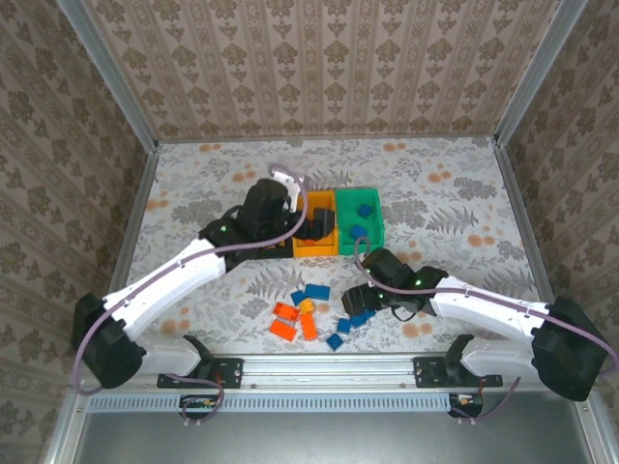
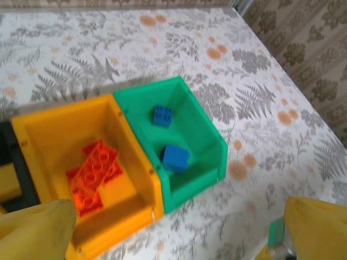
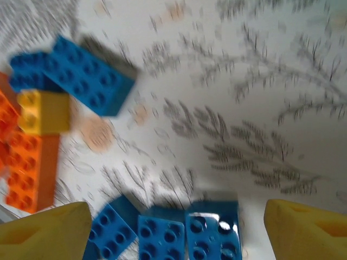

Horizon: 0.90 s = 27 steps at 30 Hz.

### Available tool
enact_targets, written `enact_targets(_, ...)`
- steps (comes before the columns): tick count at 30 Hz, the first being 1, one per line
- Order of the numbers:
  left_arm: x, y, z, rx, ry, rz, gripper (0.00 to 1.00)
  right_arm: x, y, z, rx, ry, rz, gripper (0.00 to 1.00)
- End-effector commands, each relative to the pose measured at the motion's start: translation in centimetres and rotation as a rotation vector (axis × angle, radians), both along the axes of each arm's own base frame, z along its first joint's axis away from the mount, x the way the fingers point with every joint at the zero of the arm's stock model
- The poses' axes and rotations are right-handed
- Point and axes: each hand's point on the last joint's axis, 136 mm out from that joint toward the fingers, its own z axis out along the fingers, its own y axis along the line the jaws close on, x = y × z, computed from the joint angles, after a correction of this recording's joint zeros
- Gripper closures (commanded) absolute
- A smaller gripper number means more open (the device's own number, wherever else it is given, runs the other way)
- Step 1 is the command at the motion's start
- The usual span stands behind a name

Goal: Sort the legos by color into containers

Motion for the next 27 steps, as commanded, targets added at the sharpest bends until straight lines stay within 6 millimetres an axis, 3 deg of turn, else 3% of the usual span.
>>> enact_targets(1, -1.6, 3.2, -3.3, 0.055, 0.068, 0.088, 0.0, -2.3, -1.2, -1.2, -0.077, 0.045, 0.018, 0.19)
enact_targets(9, -4.2, 7.8, -5.9, 0.073, 0.112, 0.187, 0.0, -9.0, 1.3, -1.4, -0.093, 0.156, 0.243, 0.3)
enact_targets(12, -4.5, 8.9, -6.5, 0.093, 0.125, 0.216, 0.0, -10.3, 2.7, -1.4, -0.115, 0.157, 0.33, 0.33)
enact_targets(19, -4.4, 10.8, -6.2, 0.076, 0.128, 0.267, 0.0, -10.6, 6.0, -1.5, -0.123, 0.153, 0.432, 0.33)
enact_targets(27, -4.6, 11.7, -6.1, 0.078, 0.126, 0.285, 0.0, -9.2, 7.4, -2.8, -0.208, 0.126, 0.453, 0.35)
